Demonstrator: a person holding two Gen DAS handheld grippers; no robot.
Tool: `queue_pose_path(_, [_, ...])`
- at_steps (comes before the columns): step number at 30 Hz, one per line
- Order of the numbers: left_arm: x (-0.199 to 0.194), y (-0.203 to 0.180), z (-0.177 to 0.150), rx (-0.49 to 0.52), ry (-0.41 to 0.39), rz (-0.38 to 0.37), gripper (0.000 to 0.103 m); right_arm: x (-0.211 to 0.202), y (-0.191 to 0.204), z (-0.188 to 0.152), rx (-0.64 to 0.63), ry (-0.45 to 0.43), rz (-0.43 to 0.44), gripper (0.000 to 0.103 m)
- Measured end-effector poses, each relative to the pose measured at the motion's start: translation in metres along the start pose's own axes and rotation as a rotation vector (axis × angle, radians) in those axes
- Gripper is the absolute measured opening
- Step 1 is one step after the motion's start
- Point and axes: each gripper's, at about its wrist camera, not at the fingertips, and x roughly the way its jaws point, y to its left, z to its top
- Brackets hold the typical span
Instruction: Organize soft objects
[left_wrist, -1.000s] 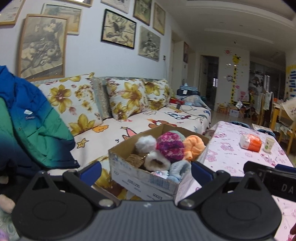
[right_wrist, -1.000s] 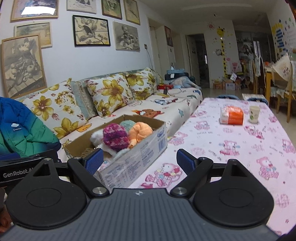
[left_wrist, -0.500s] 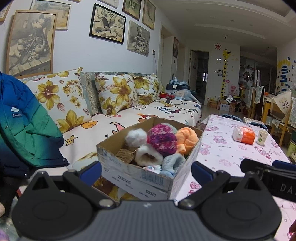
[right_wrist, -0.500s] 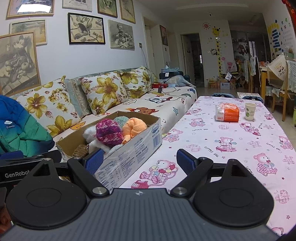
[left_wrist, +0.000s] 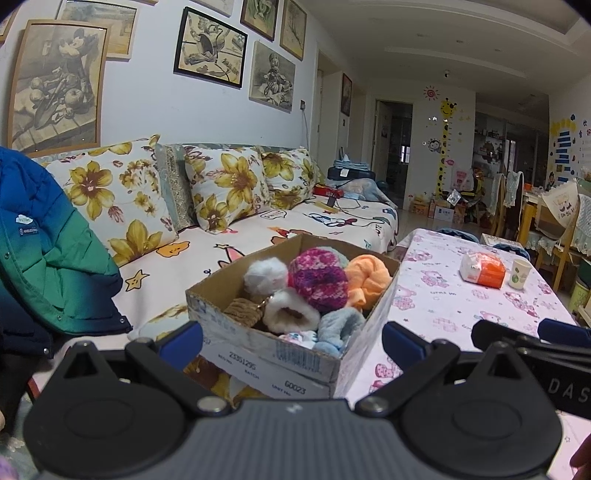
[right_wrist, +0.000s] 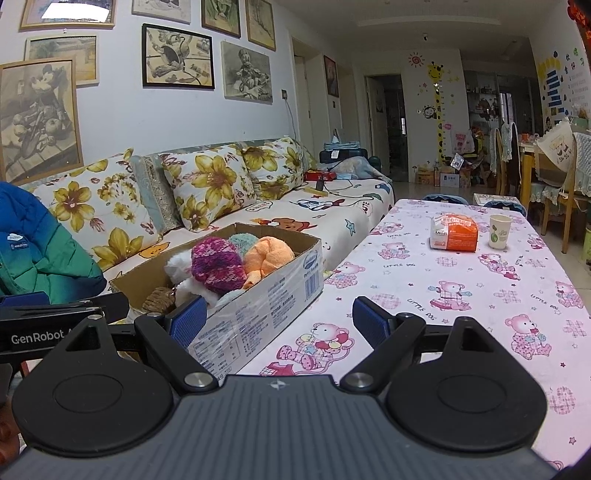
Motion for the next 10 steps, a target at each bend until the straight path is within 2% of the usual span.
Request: queue_pose_path(10, [0.007, -0.016, 0.008, 0.008, 0.006, -0.004, 0.102, 0.004, -0.012, 0.007, 0.030, 0.008, -0.005, 0.103])
